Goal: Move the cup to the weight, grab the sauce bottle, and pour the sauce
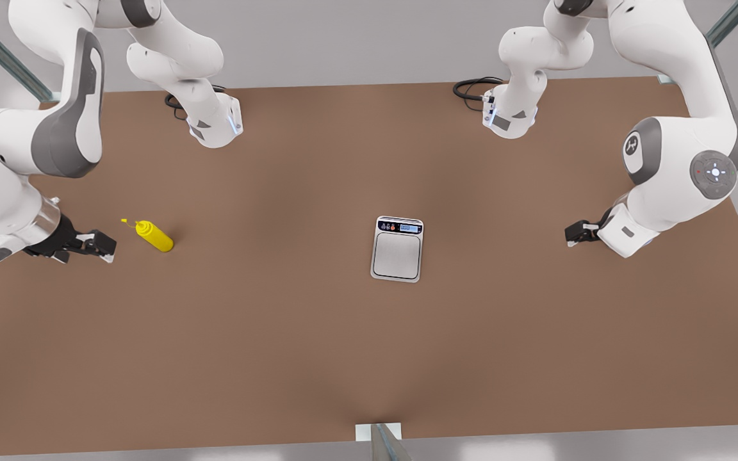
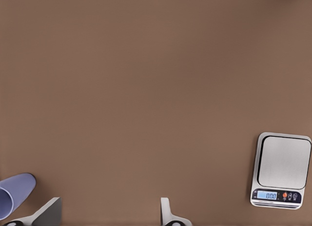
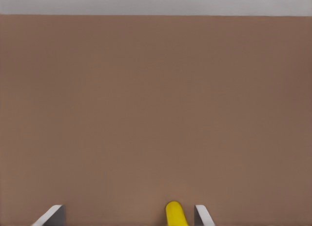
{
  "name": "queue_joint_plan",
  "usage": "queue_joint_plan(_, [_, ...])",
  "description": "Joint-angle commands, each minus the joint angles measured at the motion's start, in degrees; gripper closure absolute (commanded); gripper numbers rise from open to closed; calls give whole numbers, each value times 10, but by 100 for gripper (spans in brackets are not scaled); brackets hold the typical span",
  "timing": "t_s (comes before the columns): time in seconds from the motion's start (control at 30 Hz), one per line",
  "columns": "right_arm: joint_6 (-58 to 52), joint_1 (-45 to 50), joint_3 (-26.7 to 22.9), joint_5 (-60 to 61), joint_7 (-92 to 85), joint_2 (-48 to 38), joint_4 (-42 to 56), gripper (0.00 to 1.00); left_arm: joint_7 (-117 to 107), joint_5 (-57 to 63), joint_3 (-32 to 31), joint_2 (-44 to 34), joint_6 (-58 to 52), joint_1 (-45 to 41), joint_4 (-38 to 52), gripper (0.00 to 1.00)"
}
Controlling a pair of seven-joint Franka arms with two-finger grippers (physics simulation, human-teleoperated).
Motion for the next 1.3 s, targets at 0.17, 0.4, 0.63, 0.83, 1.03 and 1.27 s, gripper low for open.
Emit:
queue_joint_plan(0.17, [-2,-4,0,1,-6,9,4,0,-2,2,0,3,-1,0,-1,0])
queue_joint_plan(0.4, [-9,-5,-1,1,-4,12,2,0,-15,18,76,10,18,1,-37,0])
queue_joint_plan(0.63, [-5,-6,-1,0,-4,18,3,0,-12,17,134,-1,175,1,-207,0])
queue_joint_plan(0.83, [-2,-6,-1,0,-4,23,3,0,82,12,215,4,201,1,-242,0])
queue_joint_plan(1.03, [-1,-6,-1,-1,-4,27,3,0,91,-1,226,28,246,10,-260,0])
queue_joint_plan(1.27, [0,-6,-1,-1,-3,35,3,0,91,-17,227,57,315,10,-314,0])
